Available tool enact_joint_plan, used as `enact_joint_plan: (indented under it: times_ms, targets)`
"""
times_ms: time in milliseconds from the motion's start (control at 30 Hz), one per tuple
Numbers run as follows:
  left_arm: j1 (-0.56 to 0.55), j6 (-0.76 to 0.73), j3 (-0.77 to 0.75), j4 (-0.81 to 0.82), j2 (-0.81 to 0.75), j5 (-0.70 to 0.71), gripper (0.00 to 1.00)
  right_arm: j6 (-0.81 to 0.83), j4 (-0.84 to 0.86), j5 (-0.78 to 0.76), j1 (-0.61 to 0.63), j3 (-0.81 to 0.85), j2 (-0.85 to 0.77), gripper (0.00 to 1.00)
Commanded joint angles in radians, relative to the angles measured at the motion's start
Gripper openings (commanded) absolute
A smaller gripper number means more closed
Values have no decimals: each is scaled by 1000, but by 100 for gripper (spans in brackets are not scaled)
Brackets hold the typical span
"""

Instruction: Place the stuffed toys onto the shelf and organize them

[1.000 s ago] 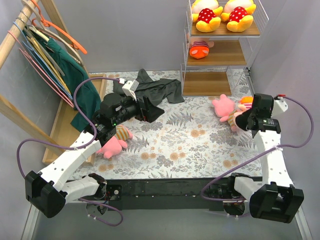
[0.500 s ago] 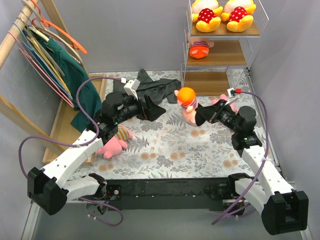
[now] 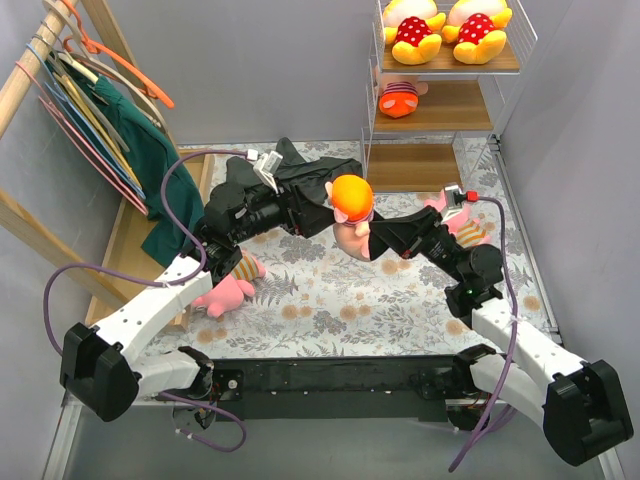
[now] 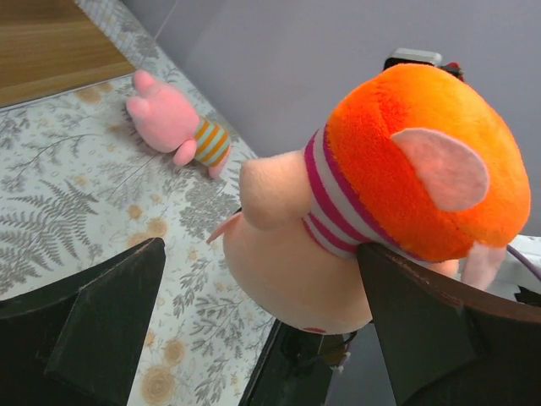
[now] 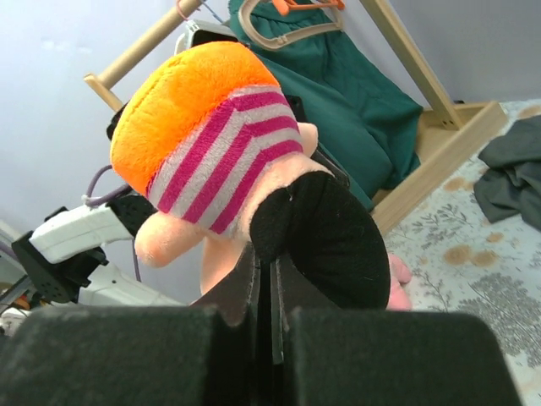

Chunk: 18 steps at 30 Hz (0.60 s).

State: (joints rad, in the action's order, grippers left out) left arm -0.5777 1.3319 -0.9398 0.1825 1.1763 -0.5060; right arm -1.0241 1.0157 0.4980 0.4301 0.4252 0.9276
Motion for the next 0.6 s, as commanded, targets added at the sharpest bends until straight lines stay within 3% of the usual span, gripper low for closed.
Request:
enact_joint_plan:
  times_ms: [0,300,433,467,533,567]
  targets:
    - [-4,64,15,142,3,-133,98,-34,188,-27,44,-2,10,1]
    - [-8,135,18,199,51,-253,97,-44,379,-70,53,-46,92,1]
    - [-8,136,18,204,65,-276,74,-56,468,-87,52,-69,148,1]
    - [-8,139,15,210,72,-281,53,-57,457,-81,53,-63,155,1]
    - [-8,136,6,201,85,-295,34,-41,429,-55,53,-54,166,14]
    - [-8,130,-13,174,97,-295,19,-28,405,-46,53,-45,163,30]
